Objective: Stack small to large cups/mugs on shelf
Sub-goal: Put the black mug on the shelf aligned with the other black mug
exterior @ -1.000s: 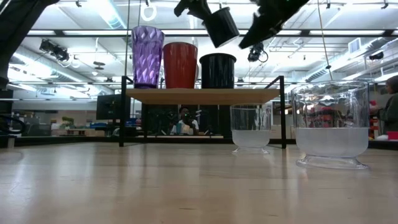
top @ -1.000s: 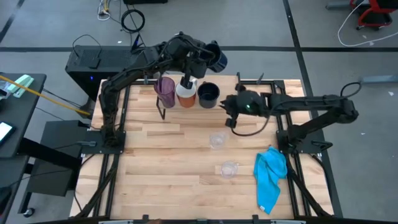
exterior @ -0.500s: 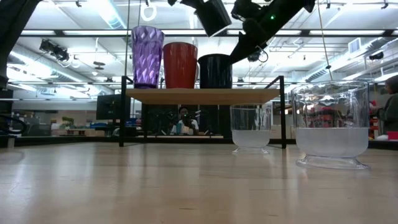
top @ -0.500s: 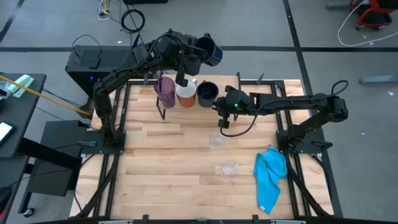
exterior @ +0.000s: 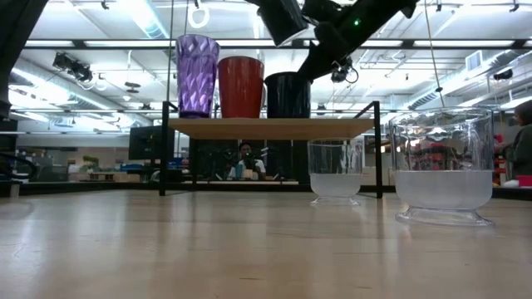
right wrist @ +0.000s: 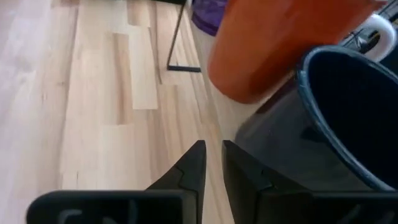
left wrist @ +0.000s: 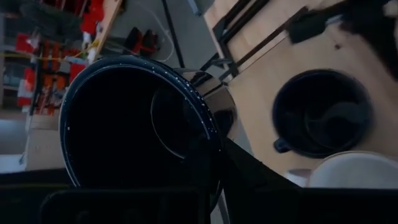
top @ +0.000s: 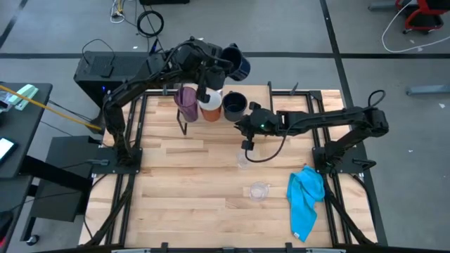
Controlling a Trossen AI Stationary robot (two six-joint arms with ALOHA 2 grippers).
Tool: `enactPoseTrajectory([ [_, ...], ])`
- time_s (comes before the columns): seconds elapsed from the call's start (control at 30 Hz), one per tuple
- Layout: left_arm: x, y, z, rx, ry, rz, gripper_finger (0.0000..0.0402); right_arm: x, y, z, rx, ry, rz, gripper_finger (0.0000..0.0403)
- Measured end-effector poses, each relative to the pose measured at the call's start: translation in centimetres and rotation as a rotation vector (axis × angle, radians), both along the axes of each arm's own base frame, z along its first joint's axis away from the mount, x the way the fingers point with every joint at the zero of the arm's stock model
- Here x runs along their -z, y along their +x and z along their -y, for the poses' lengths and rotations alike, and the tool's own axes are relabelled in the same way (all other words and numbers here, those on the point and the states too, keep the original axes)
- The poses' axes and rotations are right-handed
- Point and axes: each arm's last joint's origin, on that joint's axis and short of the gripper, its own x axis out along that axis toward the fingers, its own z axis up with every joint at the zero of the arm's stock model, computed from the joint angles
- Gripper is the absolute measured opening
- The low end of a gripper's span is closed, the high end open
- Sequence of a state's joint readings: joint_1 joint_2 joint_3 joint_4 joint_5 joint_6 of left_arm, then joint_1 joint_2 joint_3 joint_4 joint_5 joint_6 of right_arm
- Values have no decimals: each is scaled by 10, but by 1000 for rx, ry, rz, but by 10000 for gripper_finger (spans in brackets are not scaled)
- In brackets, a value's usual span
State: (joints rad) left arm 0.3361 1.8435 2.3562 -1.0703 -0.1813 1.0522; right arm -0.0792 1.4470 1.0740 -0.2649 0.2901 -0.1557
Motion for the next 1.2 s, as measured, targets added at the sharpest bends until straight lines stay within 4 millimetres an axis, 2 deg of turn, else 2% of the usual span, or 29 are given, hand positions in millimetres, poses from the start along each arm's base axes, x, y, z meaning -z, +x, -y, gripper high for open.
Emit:
enactPoseTrajectory([
  [0.23, -4, -1, 17, 22, -6, 7, 25, 1, 6, 1, 2, 4, 35, 58],
  [0.6, -21, -14, 37, 4, 30, 66, 25, 2, 13, 5, 32, -35, 75, 52],
  [0.87, -23, -19, 40, 1, 19, 67, 25, 19, 20, 20, 77, -27, 30, 38],
  [1.2, -25, -22, 41, 2, 19, 70, 25, 17, 17, 28, 136, -54, 33, 27],
])
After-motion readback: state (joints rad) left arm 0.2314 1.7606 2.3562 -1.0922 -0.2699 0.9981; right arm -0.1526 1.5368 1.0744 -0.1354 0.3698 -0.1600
